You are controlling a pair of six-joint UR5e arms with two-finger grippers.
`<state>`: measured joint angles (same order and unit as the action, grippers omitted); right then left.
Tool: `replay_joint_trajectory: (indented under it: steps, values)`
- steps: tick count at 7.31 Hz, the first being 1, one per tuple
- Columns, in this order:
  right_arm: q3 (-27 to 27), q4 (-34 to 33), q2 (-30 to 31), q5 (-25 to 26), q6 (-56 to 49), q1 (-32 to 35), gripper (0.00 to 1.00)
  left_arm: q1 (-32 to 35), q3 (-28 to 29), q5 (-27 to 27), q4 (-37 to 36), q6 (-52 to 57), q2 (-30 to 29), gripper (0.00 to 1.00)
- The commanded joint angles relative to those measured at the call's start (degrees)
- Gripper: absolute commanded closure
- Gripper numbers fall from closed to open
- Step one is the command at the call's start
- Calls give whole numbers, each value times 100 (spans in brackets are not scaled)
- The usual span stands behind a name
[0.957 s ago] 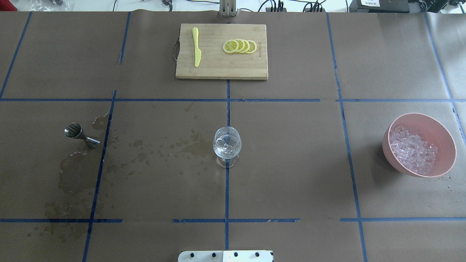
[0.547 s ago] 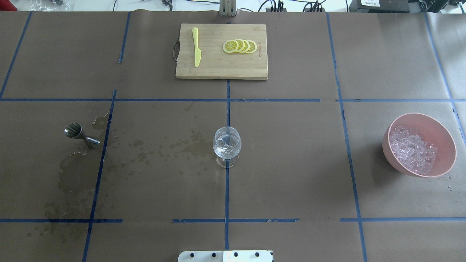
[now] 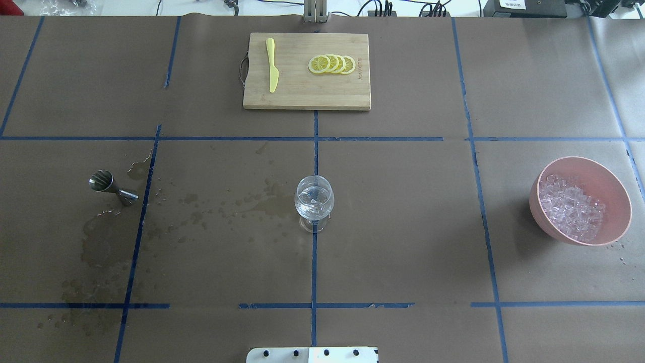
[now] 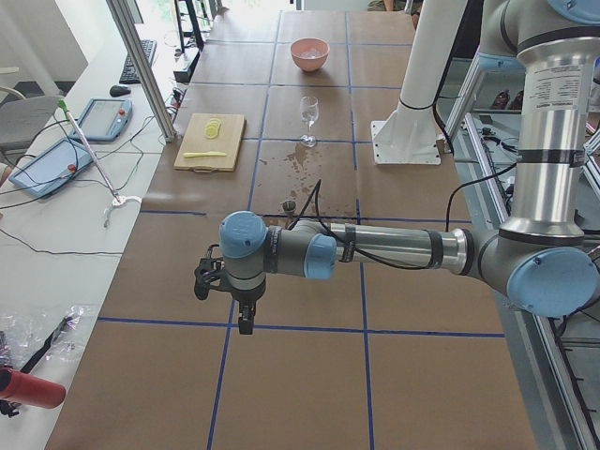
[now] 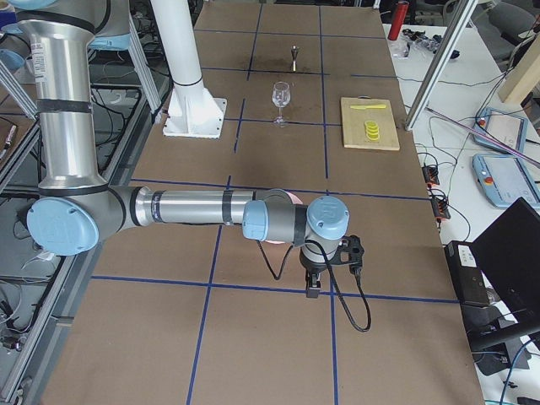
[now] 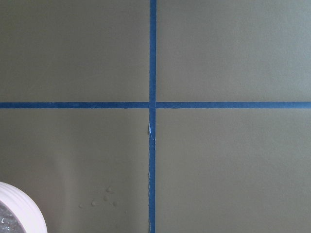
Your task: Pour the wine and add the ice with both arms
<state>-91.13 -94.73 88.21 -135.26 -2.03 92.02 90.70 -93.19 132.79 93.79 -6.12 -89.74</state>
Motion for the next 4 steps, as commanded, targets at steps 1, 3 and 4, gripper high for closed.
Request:
replay_joint_trajectory:
  steps: [1, 3, 4]
  values:
    - [7, 7, 29, -1, 1, 0, 0, 0, 20, 10, 8, -3, 1, 0]
    - [7, -2, 47, 8, -8, 0, 0, 0, 38, 10, 25, -3, 1, 0]
    - [7, 7, 47, 8, -8, 0, 0, 0, 47, -7, 34, -3, 1, 0]
